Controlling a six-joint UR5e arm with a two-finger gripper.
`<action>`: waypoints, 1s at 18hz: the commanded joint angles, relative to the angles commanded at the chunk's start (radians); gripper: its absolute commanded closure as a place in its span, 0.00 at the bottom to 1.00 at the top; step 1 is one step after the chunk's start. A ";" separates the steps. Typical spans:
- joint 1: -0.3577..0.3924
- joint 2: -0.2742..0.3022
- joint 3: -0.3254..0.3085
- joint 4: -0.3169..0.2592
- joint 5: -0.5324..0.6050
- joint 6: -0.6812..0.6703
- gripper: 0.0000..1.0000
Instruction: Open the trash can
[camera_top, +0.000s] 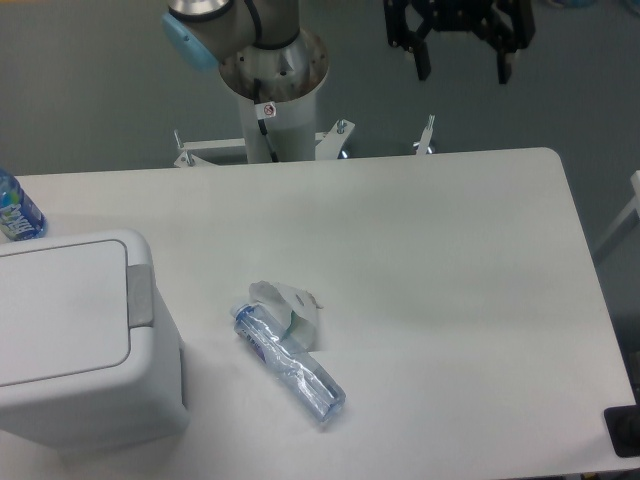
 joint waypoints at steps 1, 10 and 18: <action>-0.002 -0.006 -0.002 0.026 -0.031 -0.040 0.00; -0.127 -0.078 0.000 0.103 -0.066 -0.370 0.00; -0.278 -0.164 -0.002 0.235 -0.066 -0.730 0.00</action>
